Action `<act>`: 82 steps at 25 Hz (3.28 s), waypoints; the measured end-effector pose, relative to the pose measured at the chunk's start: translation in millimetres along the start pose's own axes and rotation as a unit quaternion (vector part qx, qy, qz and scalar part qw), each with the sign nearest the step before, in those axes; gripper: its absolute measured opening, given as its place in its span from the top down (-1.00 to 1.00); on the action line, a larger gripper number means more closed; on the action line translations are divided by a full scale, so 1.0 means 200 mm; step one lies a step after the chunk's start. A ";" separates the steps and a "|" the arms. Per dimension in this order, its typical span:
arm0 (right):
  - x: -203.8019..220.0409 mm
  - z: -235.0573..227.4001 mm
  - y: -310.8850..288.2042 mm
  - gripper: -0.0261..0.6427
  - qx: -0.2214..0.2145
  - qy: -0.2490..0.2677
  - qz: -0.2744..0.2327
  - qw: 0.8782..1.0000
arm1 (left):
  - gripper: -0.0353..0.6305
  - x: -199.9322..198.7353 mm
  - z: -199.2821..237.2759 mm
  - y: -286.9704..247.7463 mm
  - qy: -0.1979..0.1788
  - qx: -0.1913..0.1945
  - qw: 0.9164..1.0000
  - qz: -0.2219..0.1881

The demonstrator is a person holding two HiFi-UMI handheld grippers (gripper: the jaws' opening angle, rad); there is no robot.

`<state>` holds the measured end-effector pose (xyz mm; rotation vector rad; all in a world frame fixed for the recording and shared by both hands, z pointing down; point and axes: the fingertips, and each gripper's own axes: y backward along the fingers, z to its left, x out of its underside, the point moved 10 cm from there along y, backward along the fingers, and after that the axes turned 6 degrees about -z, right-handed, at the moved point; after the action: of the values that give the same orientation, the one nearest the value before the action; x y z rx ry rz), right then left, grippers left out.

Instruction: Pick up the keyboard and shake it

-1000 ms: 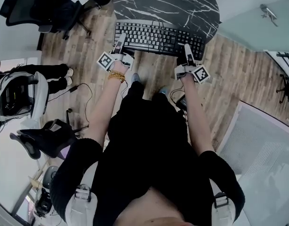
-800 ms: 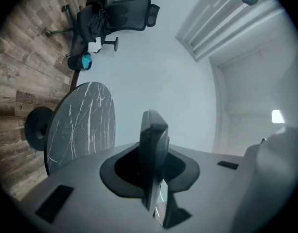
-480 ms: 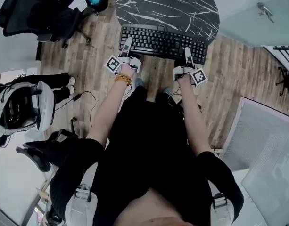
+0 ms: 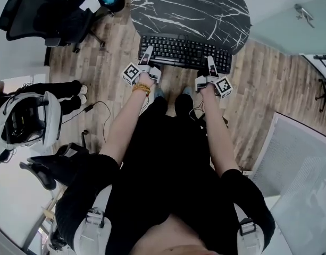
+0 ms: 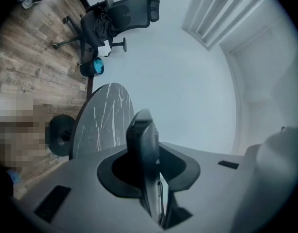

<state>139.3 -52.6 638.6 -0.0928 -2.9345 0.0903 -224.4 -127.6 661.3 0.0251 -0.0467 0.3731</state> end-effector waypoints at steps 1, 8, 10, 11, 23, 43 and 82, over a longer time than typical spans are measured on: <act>-0.01 -0.03 -0.02 0.68 0.004 -0.003 0.000 1.000 | 0.65 0.01 0.02 -0.01 0.001 -0.007 1.000 -0.007; -0.03 -0.22 -0.12 0.68 0.058 -0.033 0.002 0.998 | 0.64 0.06 0.16 -0.12 -0.009 -0.051 0.998 -0.024; -0.05 -0.27 -0.15 0.68 0.068 -0.032 0.013 0.997 | 0.63 0.06 0.18 -0.15 -0.013 -0.061 0.998 -0.022; -0.06 -0.29 -0.17 0.67 0.072 -0.031 0.018 0.997 | 0.63 0.07 0.19 -0.16 -0.014 -0.067 0.997 -0.022; -0.05 -0.45 -0.29 0.66 0.140 -0.026 0.038 0.989 | 0.61 0.08 0.37 -0.22 -0.023 -0.123 0.992 -0.034; -0.05 -0.42 -0.31 0.34 0.268 0.075 0.085 0.957 | 0.26 0.19 0.37 -0.24 -0.170 -0.227 0.954 0.091; 0.18 -0.38 -0.06 0.16 0.286 -0.004 0.374 0.882 | 0.18 0.30 0.38 0.01 -0.110 -0.226 0.916 0.312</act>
<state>118.4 -57.9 720.9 -1.1056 -2.5570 1.0431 -172.7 -107.5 739.9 -0.4167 -0.3699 0.9915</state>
